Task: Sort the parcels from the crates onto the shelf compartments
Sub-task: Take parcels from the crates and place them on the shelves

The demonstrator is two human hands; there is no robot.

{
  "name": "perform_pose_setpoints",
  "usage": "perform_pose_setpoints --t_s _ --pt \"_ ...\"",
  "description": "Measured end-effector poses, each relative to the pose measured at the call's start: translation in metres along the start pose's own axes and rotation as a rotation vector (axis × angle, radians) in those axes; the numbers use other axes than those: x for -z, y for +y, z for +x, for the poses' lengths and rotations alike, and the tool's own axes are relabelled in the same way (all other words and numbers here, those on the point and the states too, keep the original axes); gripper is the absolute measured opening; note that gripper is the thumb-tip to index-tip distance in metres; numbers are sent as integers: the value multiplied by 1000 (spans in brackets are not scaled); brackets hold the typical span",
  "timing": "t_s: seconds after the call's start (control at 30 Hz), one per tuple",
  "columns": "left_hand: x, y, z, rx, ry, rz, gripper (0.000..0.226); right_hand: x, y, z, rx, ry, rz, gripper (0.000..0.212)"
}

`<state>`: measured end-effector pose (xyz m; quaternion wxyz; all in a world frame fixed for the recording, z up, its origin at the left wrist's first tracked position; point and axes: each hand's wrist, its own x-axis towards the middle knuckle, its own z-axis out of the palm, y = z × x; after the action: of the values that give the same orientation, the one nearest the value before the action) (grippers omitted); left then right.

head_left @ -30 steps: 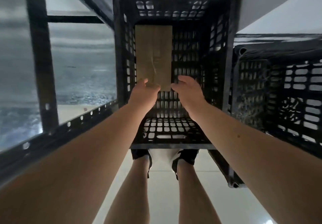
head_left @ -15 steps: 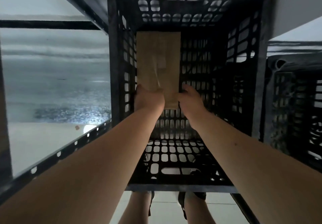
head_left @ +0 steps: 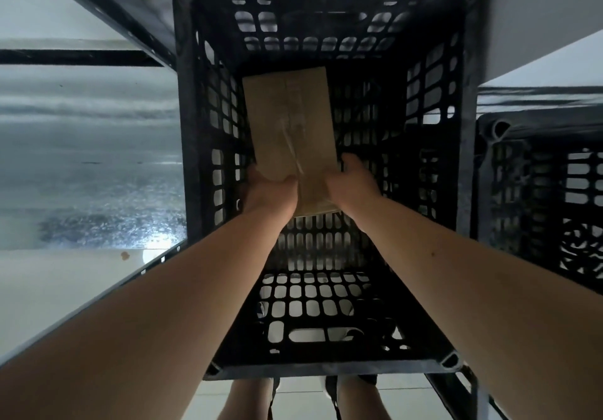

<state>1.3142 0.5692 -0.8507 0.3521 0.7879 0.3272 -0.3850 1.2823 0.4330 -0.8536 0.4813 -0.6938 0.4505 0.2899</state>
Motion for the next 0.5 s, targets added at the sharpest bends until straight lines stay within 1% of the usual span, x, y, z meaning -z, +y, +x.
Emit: perform_pose_setpoints --t_s 0.13,0.2,0.27,0.37,0.43,0.5 --pt "2 13 10 -23 10 -127 80 1 -26 15 34 -7 53 59" --pt "4 24 16 -42 6 -171 77 -1 -33 22 32 -13 98 58" --pt "7 33 19 -45 -7 -207 73 -6 -37 23 23 -16 84 57" --pt "9 40 14 -23 -10 -217 70 -7 -39 16 3 -25 70 64" --pt "15 39 4 -18 6 -233 73 -4 -38 1 -10 -38 89 70" --pt "22 37 -14 -25 -5 -227 80 2 -37 -19 -35 -22 76 82"
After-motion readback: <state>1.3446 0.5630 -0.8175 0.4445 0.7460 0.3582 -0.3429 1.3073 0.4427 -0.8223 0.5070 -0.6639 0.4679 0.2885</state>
